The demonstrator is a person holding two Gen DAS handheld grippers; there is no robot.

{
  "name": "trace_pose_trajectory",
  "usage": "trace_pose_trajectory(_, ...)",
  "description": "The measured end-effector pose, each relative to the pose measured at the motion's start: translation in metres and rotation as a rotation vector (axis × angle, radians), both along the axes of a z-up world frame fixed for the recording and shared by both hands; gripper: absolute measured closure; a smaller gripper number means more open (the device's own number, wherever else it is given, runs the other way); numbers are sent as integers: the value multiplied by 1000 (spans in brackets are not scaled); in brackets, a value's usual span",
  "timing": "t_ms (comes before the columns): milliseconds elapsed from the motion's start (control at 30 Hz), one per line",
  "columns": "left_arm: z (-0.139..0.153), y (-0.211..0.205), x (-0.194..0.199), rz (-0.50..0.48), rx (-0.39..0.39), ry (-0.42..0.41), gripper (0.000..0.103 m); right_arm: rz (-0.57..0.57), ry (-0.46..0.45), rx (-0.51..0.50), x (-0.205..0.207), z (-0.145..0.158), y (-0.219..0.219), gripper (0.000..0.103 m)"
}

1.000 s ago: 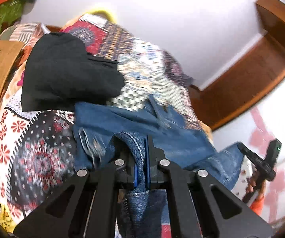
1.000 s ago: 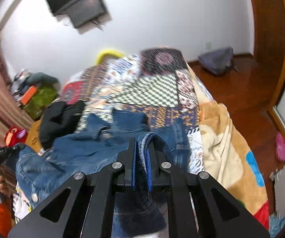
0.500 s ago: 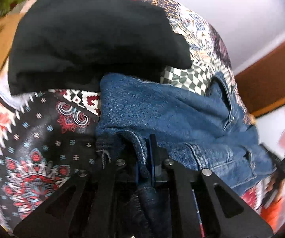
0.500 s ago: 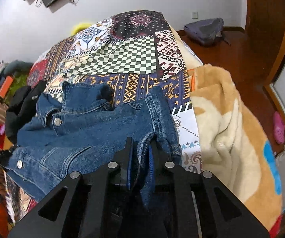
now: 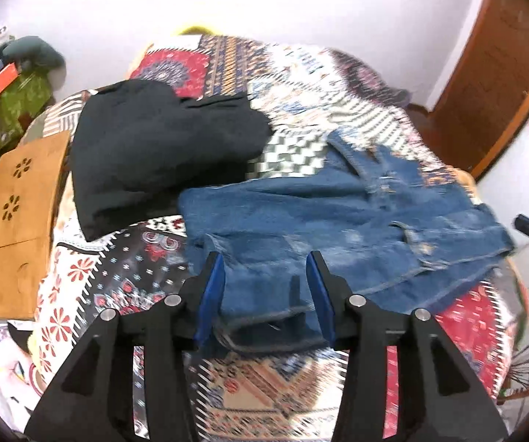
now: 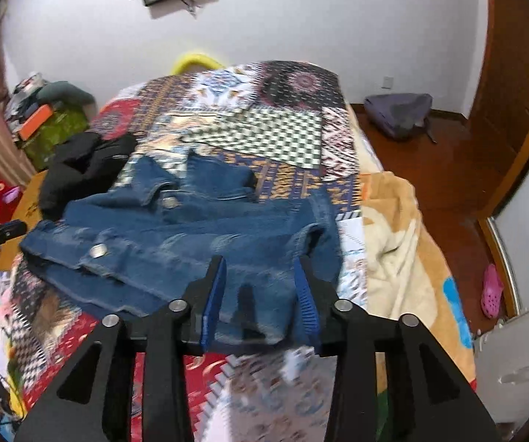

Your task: Fold large clothes

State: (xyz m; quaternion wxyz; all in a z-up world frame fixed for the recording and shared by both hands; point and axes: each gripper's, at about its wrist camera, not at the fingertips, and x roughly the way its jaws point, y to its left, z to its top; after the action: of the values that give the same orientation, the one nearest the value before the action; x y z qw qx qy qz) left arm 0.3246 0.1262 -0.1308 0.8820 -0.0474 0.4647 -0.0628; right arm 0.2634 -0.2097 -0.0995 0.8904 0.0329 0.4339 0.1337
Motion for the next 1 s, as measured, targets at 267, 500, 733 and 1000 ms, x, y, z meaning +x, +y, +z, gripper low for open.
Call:
trace_pose_trajectory(267, -25, -39, -29, -101, 42, 66, 55, 168, 21, -30, -25, -12, 53, 65)
trace_pose_trajectory(500, -61, -71, -35, -182, 21, 132, 55, 292, 129, -79, -29, -49, 96, 65)
trace_pose_trajectory(733, -75, -94, -21, -223, 109, 117, 57, 329, 189, -94, -10, -71, 123, 65)
trace_pose_trajectory(1000, -70, -94, 31, -230, 165, 122, 61, 355, 251, -45, 44, -63, 130, 66)
